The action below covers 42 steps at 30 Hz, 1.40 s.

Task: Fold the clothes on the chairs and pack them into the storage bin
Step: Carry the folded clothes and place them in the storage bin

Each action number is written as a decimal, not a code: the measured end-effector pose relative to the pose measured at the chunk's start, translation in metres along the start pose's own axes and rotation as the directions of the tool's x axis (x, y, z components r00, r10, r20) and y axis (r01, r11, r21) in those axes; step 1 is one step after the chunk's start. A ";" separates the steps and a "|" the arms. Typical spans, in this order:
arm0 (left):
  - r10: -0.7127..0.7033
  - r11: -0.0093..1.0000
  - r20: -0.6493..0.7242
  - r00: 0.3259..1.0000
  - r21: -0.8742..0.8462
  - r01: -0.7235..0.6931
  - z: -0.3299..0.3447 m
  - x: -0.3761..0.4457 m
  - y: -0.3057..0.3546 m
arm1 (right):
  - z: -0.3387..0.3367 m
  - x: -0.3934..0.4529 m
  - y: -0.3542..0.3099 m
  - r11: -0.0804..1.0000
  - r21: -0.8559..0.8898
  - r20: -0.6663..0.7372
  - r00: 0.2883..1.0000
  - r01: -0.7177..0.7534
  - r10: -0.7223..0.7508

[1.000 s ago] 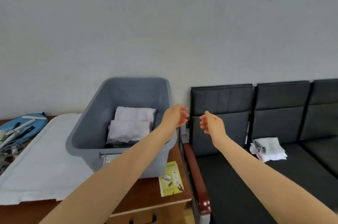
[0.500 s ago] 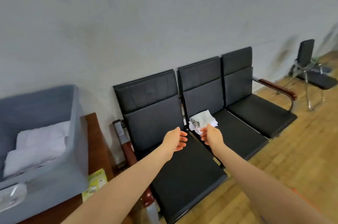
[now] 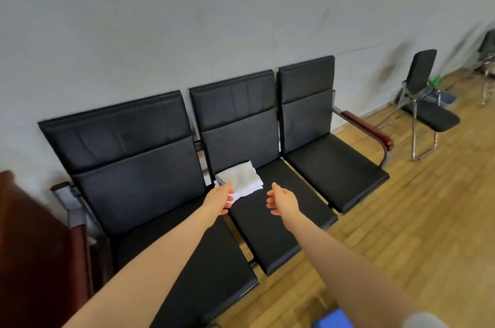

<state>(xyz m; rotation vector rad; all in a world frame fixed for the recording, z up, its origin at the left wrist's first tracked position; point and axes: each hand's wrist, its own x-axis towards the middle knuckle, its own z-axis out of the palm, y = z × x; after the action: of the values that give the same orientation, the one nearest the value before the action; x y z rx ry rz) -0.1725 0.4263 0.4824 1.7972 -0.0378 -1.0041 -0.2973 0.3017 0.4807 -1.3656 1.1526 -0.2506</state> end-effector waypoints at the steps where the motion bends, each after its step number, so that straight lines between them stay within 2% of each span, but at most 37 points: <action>1: -0.013 1.000 -0.021 1.000 -0.017 0.013 0.008 0.025 0.007 | -0.003 0.026 -0.006 1.000 -0.010 0.003 1.000 -0.006 0.006; 7: -0.097 0.990 -0.063 0.993 -0.106 0.090 0.036 0.156 0.036 | 0.004 0.129 -0.015 0.995 -0.022 -0.019 0.995 -0.099 0.099; 10: -0.159 0.979 -0.100 0.982 -0.142 0.144 0.042 0.225 0.045 | 0.004 0.182 -0.016 0.980 -0.085 -0.026 0.983 -0.182 0.181; 12: -0.209 0.974 -0.138 0.968 -0.120 0.193 0.042 0.256 0.045 | 0.003 0.219 -0.021 0.969 -0.132 -0.016 0.978 -0.209 0.209; 19: -0.252 0.968 -0.270 0.930 -0.076 0.240 0.053 0.355 0.045 | 0.029 0.365 -0.029 0.944 -0.199 0.052 0.959 -0.263 0.278; 24: -0.290 0.957 -0.372 0.882 -0.104 0.271 0.081 0.430 0.001 | 0.056 0.471 0.010 0.907 -0.362 0.158 0.945 -0.214 0.286; 27: -0.425 0.905 -0.432 0.796 -0.220 0.364 0.090 0.477 -0.054 | 0.069 0.530 0.046 0.810 -0.565 0.209 0.922 -0.158 0.326; 29: -0.494 0.869 -0.452 0.743 -0.278 0.409 0.091 0.508 -0.085 | 0.076 0.563 0.071 0.781 -0.612 0.219 0.923 -0.124 0.318; 31: -0.503 0.864 -0.490 0.712 -0.280 0.418 0.094 0.524 -0.088 | 0.084 0.590 0.090 0.757 -0.648 0.206 0.940 -0.077 0.272; 34: -0.517 0.856 -0.526 0.675 -0.313 0.412 0.092 0.554 -0.103 | 0.103 0.626 0.113 0.736 -0.675 0.225 0.934 -0.055 0.276; 38: -0.515 0.826 -0.444 0.733 -0.488 0.284 0.084 0.585 -0.129 | 0.129 0.645 0.134 0.764 -0.622 0.240 0.888 -0.170 0.393; 40: -0.564 0.793 -0.457 0.688 -0.531 0.297 0.083 0.598 -0.151 | 0.134 0.649 0.140 0.771 -0.610 0.225 0.892 -0.184 0.392; 42: -0.624 0.768 -0.465 0.628 -0.513 0.383 0.085 0.599 -0.153 | 0.137 0.650 0.142 0.785 -0.577 0.236 0.875 -0.224 0.423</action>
<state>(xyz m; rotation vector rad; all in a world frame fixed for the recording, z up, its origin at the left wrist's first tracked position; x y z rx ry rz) 0.0995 0.1615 -0.0125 1.7181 1.0835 -0.6755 0.0480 -0.0490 0.0121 -1.5706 1.1690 0.6064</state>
